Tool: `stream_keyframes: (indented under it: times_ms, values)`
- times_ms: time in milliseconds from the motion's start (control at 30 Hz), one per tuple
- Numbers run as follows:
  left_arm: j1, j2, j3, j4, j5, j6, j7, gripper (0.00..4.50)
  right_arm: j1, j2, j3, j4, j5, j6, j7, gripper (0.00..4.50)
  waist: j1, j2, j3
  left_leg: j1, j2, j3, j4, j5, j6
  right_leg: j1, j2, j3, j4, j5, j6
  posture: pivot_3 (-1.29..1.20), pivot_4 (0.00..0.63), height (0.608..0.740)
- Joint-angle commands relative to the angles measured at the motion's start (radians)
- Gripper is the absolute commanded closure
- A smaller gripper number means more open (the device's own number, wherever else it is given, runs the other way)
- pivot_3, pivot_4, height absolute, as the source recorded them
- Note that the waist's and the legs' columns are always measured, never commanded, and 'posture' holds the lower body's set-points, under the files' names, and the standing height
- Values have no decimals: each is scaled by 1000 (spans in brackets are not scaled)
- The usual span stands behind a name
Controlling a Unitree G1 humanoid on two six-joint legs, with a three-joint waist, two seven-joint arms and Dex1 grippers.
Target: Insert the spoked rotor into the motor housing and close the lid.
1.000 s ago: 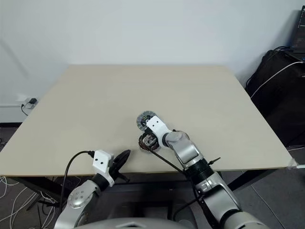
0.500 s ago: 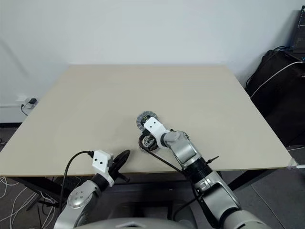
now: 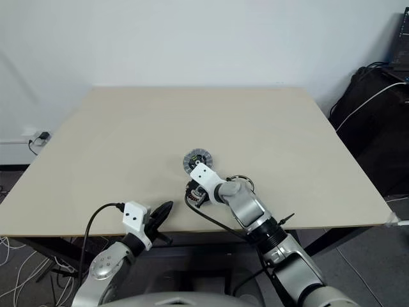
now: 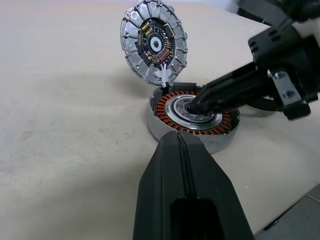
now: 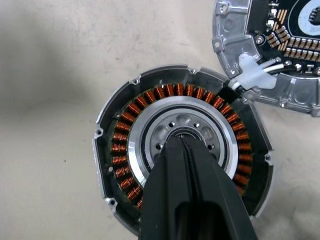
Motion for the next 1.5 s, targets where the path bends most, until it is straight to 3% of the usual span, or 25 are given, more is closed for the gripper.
stream_keyframes:
  times_ms: [33, 433, 600, 700, 867, 967, 1233, 1500]
  values:
    - [-7, 1, 6, -8, 0, -22, 1, 4500, -2, 5, -3, -32, 1, 9, 4, 4479, 0, 0, 0, 0, 0, 0, 0, 0, 0, 0, 0, 0, 0, 0, 0, 0, 0, 740]
    - [3, -2, 4, -14, 4, -23, 7, 4500, 5, -8, -139, -142, 20, -39, -55, 4479, 1, 2, 2, -2, 0, 0, -1, 0, 0, -2, 0, 0, -1, 0, 0, 0, 0, 740]
    - [9, -1, 10, -23, 0, -11, 16, 4500, 71, -51, -292, -249, 49, -20, -101, 4479, 7, 2, 2, -5, 0, -1, -1, 0, 0, -3, 0, -1, -2, 0, 0, 0, 0, 740]
    - [13, 5, 11, -31, -6, 2, 15, 4500, 150, -88, -394, -326, 82, 26, -113, 3887, 9, 1, 1, -9, 0, 0, 0, 0, 0, -7, 0, -1, -2, 0, 0, 0, 0, 740]
    - [0, 12, 9, -31, -10, 21, 7, 4500, 257, -100, -494, -422, 115, 106, -157, 2226, 10, 2, 1, -11, 0, 0, 0, 0, 1, -10, 1, -1, -1, 0, 0, 0, 0, 740]
    - [-10, 14, 5, -26, -10, 31, 0, 4500, 277, -35, -593, -453, 158, 239, -216, 1267, 8, 2, 1, -10, 0, 0, 0, 0, 1, -10, 2, -1, 0, 0, 0, 0, 0, 740]
    - [-25, 17, 0, -18, -9, 45, -13, 4500, 228, 192, -914, -472, 303, 495, -317, 1267, 10, 3, 1, -10, 0, 0, 0, 0, 1, -10, 2, 0, 0, 0, 1, 0, 0, 740]
    - [-21, 22, 5, -20, -8, 50, -17, 4500, 127, 285, -1124, -400, 365, 571, -408, 1267, 7, 7, 0, -11, 0, 0, 0, 0, 1, -10, 3, 0, 1, 0, 1, 0, 0, 740]
